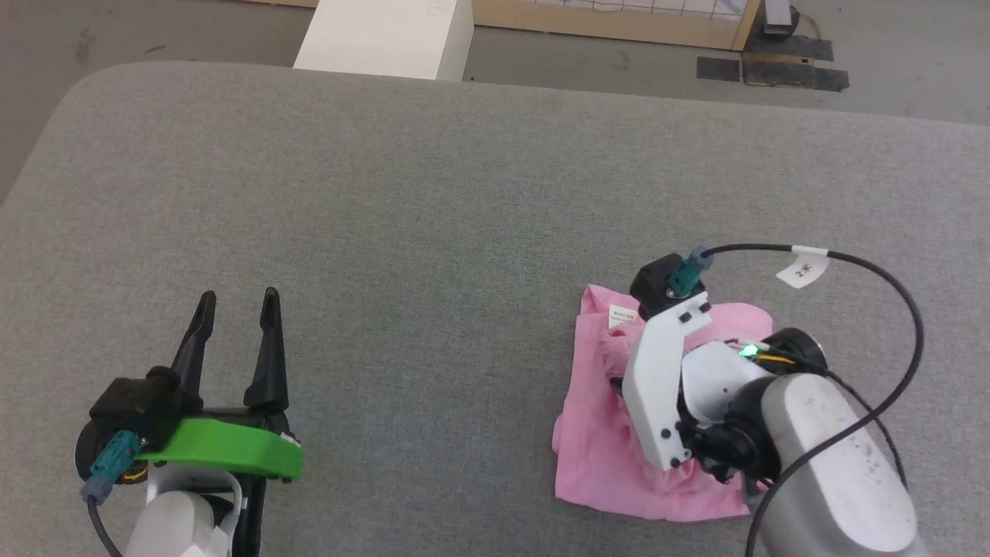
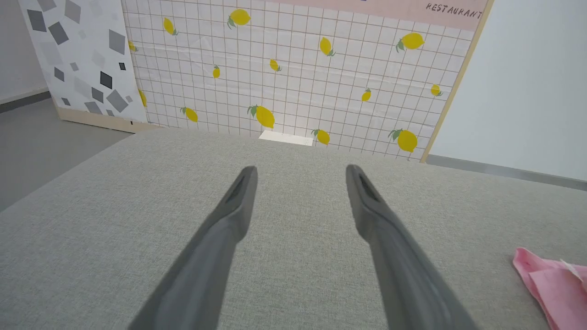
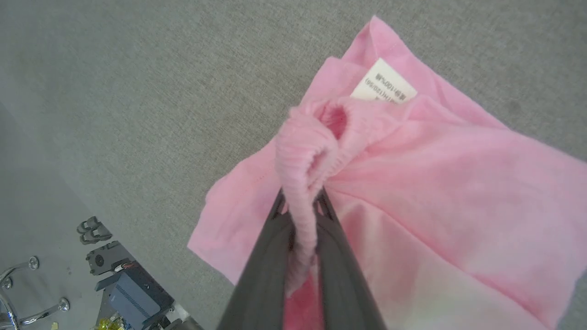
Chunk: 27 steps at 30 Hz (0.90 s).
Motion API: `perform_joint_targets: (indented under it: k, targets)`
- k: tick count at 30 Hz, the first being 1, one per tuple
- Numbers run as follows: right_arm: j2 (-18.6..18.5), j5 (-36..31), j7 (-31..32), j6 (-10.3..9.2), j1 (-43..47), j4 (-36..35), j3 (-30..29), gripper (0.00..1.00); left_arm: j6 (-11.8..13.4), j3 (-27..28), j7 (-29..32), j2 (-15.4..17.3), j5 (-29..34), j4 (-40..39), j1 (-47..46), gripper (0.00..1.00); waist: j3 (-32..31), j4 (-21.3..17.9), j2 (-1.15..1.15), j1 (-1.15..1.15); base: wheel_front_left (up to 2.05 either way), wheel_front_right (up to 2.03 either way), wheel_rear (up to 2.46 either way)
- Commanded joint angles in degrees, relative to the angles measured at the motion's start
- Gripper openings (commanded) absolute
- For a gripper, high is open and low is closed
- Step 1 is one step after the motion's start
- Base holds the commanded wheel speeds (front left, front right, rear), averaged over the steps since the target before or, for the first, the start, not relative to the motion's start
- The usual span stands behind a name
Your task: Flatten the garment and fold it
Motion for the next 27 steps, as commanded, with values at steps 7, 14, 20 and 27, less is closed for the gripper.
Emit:
perform_joint_targets:
  k: [7, 14, 20, 27]
  targets:
    - [1.0, -1.1, -6.3, -0.08, -3.0, 6.8, 3.7, 1.0, -0.4, 0.2, -0.3, -0.1, -0.7, 0.2, 0.4, 1.0, 0.2, 0.2, 0.44, 0.0, 0.0, 0.0, 0.0]
    - [1.1, 1.1, -7.6, -0.08, -5.0, 1.7, 4.9, 1.0, -0.4, 0.8, -0.3, 0.2, -0.2, -0.5, 1.1, 1.0, -1.0, -2.0, 0.44, 0.0, 0.0, 0.0, 0.0]
    - [-0.3, -4.5, -8.9, -0.08, -2.1, -6.3, -3.7, 1.0, -0.4, 0.9, -0.3, 0.3, 0.5, -1.1, 1.3, 1.0, -1.3, -4.1, 0.44, 0.0, 0.0, 0.0, 0.0]
    - [0.1, -11.4, -7.9, -0.08, 8.9, -8.5, -11.3, 1.0, -0.4, 0.3, -0.3, 0.3, 0.4, -1.4, 0.9, 1.0, -0.4, -5.1, 0.44, 0.0, 0.0, 0.0, 0.0]
